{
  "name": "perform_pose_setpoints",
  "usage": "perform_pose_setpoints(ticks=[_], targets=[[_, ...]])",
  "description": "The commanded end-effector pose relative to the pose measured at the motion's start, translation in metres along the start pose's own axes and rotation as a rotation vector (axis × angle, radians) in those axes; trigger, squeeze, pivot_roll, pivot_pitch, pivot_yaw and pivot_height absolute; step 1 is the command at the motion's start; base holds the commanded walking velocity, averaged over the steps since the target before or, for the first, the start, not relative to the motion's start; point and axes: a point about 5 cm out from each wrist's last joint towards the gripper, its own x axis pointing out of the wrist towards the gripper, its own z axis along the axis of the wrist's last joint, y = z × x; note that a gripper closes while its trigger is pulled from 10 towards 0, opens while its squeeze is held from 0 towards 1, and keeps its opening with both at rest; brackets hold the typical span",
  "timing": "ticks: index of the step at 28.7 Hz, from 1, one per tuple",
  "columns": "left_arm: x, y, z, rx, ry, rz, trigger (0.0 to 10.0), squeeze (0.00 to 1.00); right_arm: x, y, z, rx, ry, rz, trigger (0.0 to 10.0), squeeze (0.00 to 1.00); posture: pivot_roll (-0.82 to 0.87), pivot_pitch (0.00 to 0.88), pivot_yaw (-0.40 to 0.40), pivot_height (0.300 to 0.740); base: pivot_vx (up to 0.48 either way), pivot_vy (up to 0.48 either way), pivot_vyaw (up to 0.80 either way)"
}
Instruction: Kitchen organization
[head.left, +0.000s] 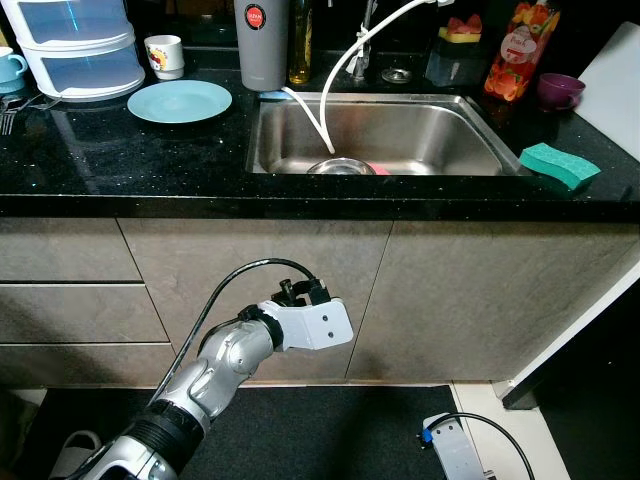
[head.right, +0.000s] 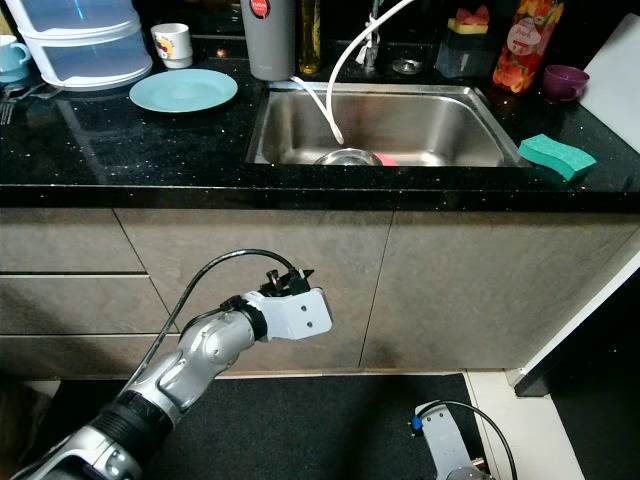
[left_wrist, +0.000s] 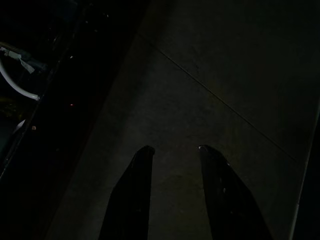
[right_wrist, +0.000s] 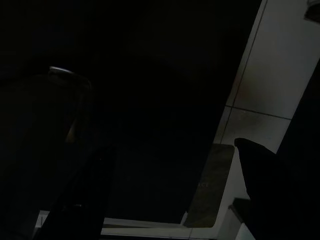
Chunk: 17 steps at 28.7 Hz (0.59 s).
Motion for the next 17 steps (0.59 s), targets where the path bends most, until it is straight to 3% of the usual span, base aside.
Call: perform_pose_setpoints(ticks=[1, 17], targets=[[0.0004, -0.0024, 0.0006, 0.005, -0.006, -0.007, 10.0, 0.0, -0.0002, -0.0002, -0.0034, 0.003, 0.015, 0.003, 10.0, 0.0, 0.08, 0.042, -0.036, 0.74, 0.0, 0.0, 0.0], [-0.001, -0.0056, -0.0001, 0.004, -0.006, -0.008, 10.0, 0.0, -0.0002, 0.0012, -0.0058, -0.002, 0.02, 0.008, 10.0, 0.0, 0.08, 0.02, -0.038, 0.74, 0.0, 0.0, 0.0]])
